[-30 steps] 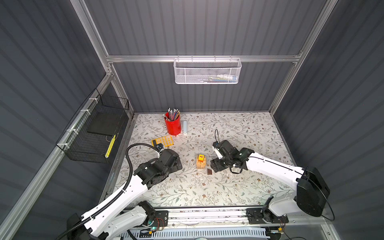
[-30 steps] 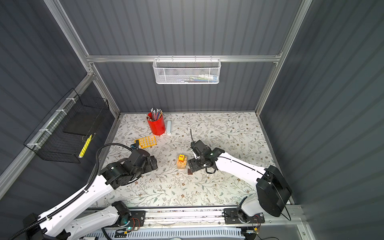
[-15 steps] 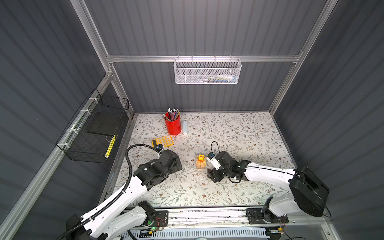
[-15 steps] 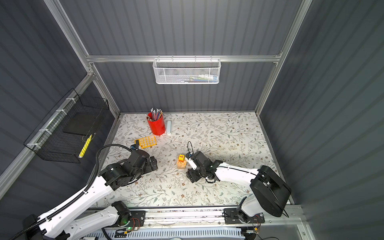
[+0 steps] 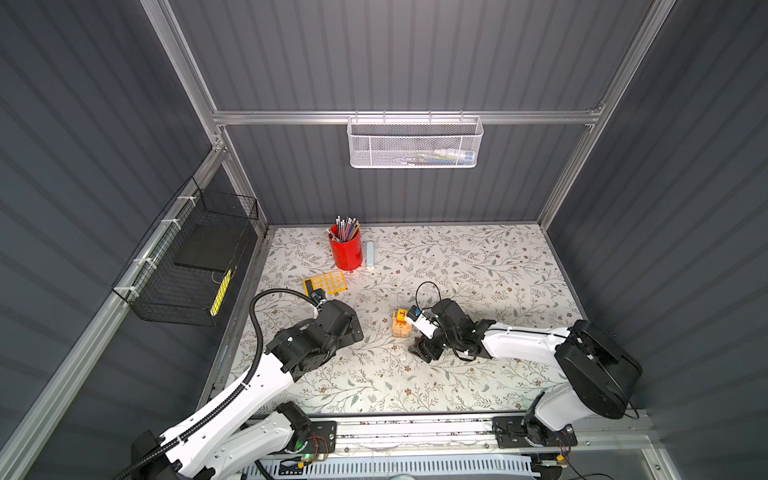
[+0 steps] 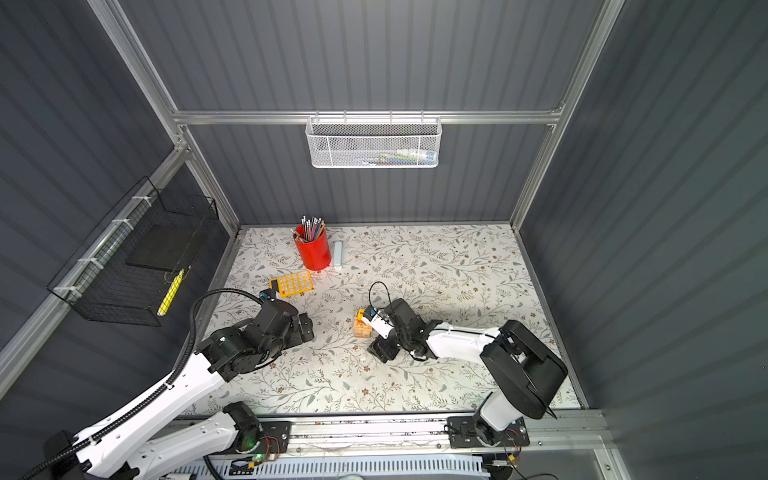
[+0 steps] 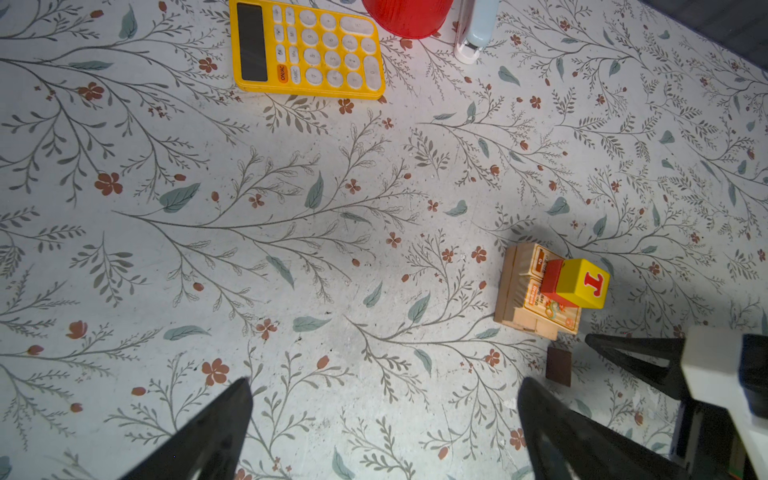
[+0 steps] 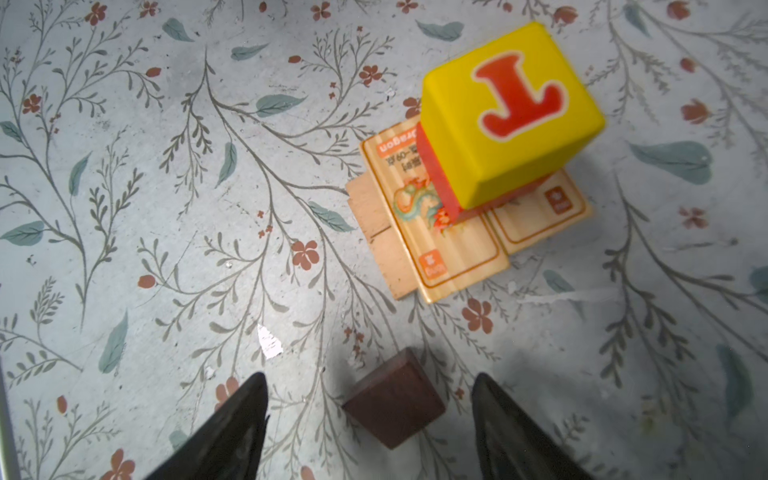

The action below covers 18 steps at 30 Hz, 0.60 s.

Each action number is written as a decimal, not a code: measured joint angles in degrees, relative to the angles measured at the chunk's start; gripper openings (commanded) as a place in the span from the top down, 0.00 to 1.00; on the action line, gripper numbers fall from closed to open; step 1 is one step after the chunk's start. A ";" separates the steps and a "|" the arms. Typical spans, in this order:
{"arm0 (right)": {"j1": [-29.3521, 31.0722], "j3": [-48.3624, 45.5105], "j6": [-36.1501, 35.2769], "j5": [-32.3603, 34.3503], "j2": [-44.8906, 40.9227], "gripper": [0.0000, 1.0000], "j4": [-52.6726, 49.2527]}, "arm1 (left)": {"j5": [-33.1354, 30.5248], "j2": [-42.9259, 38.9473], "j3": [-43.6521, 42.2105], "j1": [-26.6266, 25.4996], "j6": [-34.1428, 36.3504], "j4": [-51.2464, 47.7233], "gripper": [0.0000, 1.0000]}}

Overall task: Build the wood block tower
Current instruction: 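Move the open right gripper over the dark brown block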

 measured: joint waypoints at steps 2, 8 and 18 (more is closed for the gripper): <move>0.00 0.02 -0.63 -1.01 1.05 0.26 0.52 | -0.13 -0.04 0.00 0.00 0.00 -0.02 0.01; 0.00 0.02 -1.64 -3.78 2.03 0.33 0.79 | -0.52 -0.59 -0.04 0.00 -0.04 -0.46 0.01; 4.02 -0.61 -0.44 -2.56 1.57 0.41 0.07 | -0.72 -0.70 -0.31 0.00 -0.07 -1.01 0.01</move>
